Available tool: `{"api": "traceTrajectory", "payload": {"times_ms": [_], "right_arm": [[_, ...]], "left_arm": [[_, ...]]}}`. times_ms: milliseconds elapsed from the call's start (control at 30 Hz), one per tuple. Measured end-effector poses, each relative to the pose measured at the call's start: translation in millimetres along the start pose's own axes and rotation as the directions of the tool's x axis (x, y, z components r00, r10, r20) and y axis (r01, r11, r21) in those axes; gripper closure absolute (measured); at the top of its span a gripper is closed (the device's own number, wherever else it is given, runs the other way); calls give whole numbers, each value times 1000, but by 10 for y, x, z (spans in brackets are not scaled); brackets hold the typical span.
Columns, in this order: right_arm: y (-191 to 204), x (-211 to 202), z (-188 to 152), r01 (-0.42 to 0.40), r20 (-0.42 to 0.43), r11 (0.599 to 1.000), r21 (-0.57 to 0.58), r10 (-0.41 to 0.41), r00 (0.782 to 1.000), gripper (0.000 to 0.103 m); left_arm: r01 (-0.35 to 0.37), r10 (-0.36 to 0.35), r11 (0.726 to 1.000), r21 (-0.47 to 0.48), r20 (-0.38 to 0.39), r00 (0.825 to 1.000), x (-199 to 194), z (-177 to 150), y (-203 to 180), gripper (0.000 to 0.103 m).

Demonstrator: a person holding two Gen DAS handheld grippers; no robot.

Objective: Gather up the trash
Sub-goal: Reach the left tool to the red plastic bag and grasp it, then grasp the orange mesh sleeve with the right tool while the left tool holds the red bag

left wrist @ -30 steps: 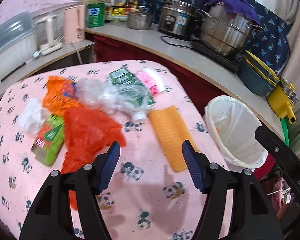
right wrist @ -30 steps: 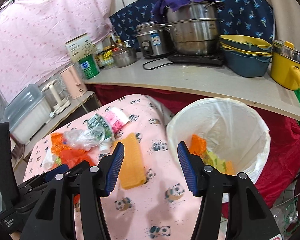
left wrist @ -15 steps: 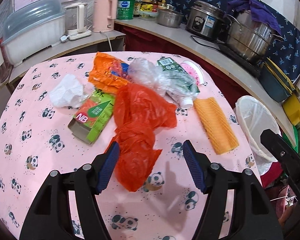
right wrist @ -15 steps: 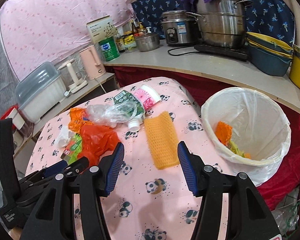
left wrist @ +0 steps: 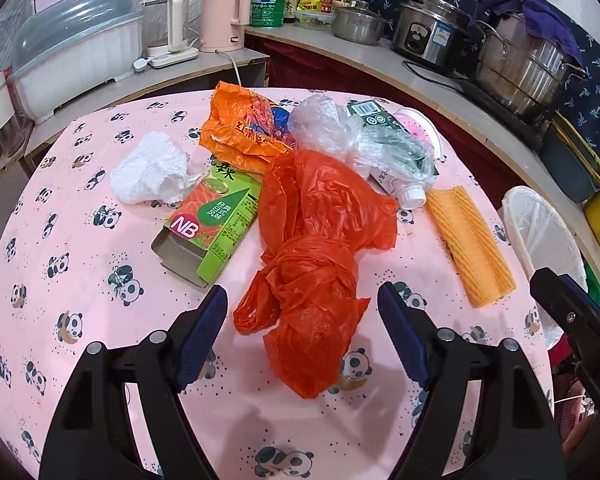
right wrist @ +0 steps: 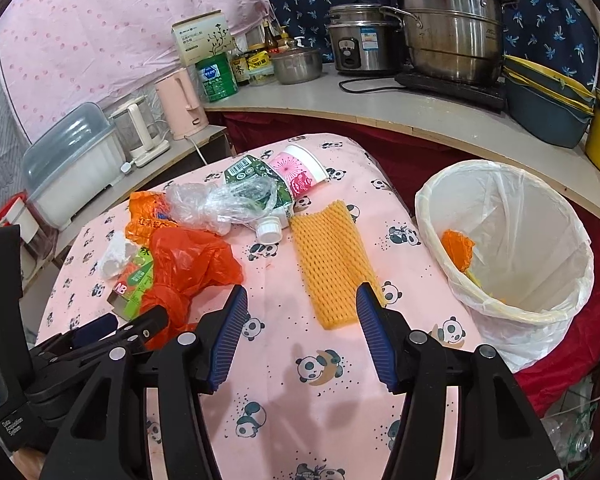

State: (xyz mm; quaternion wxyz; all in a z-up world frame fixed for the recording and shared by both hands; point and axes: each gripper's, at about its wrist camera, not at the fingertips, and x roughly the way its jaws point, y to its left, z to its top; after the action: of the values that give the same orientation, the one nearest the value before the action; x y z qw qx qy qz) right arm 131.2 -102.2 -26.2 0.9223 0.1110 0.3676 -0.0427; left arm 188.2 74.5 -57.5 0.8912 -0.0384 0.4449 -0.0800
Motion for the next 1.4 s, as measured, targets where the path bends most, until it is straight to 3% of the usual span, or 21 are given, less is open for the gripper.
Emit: {"api": "traceTrajectory", "payload": {"times_ms": [167,267,367,433,867,1000,1067,1100,1400], "right_arm": [[-15,155,39,21,-11,1000,-10,-22,1000,45],[-36,263,73,32,-16,999,-9,-32,999,42],[-52,382,108,40,-23,999,-14,-40,999,40],[-63,472,126,48,-31,999,-16,-49,998,39],[-228,947,81,87,-119,996,16,-85,989,39],[-294,985,30,95,-133,995,29,-90,987,56],[-308,964,33,86,-137,996,33,-81,987,73],[-320,953,32,76,-144,996,40,-70,987,91],[-385,636,41,51,-106,996,68,-43,993,93]], "left_arm": [[0,0,1000,17,-13,1000,104,37,-32,31],[13,-12,1000,28,-27,1000,168,62,-57,41],[44,-42,999,30,-59,997,249,83,-77,58],[55,-53,998,38,-60,997,257,91,-91,63],[84,-81,995,48,-58,995,253,141,-116,67],[87,-84,995,41,-62,995,244,131,-115,68],[85,-83,996,40,-62,995,236,125,-118,68],[86,-83,995,41,-62,995,226,119,-130,68],[108,-106,992,66,-42,994,48,85,-323,68]]}}
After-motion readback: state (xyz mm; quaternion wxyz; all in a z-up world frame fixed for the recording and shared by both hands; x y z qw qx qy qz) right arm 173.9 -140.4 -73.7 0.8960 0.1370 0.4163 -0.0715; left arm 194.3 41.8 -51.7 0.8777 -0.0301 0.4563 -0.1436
